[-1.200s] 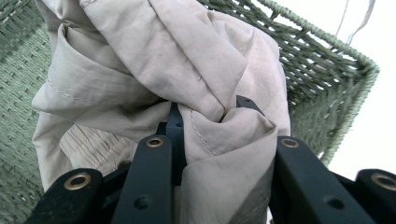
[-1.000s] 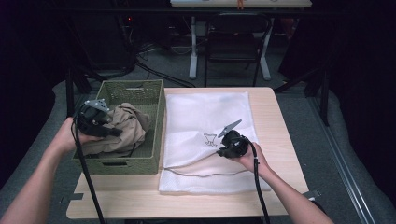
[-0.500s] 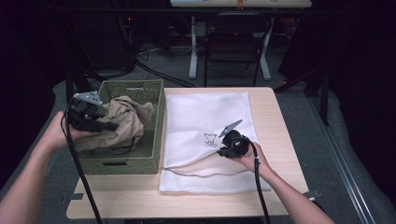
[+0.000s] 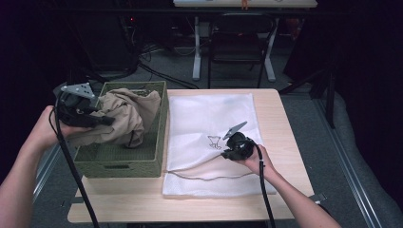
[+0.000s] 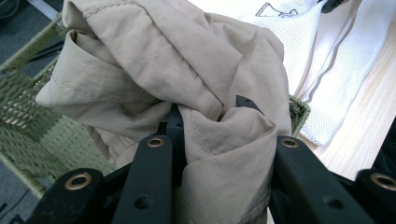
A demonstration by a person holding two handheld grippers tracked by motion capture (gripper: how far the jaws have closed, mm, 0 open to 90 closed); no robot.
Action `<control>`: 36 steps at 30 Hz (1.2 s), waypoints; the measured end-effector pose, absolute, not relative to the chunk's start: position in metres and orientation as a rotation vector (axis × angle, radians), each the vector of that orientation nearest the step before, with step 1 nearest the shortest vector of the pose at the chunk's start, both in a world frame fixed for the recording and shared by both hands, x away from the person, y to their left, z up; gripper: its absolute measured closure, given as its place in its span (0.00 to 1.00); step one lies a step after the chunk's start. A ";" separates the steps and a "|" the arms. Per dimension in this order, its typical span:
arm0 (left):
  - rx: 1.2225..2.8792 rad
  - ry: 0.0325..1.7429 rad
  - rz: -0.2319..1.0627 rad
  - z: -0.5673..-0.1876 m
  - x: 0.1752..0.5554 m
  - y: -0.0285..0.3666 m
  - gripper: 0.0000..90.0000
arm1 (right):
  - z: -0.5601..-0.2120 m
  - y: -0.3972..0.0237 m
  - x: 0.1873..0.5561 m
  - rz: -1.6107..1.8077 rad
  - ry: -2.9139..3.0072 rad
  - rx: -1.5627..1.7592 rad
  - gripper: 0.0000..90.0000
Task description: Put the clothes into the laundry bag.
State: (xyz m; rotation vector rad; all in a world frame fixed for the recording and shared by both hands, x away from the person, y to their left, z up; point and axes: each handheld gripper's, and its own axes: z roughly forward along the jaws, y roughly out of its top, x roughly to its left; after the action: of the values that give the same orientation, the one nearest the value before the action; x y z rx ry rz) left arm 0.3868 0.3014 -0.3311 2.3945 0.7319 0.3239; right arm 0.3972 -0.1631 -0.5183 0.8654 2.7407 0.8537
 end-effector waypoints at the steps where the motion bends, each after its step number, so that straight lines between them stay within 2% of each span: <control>1: 2.395 0.730 0.330 -0.329 0.386 0.301 0.79 | -0.518 -0.163 0.397 0.854 2.740 0.865 0.95; 36: 2.359 0.654 0.437 -0.241 0.375 0.287 0.79 | -0.516 -0.165 0.397 0.869 2.734 0.864 0.96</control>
State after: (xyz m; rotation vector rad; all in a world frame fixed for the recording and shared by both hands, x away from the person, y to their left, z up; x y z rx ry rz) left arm 0.3746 0.2865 -0.2414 2.3585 0.6540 0.4370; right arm 0.3965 -0.1648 -0.5164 0.8636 2.7339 0.8694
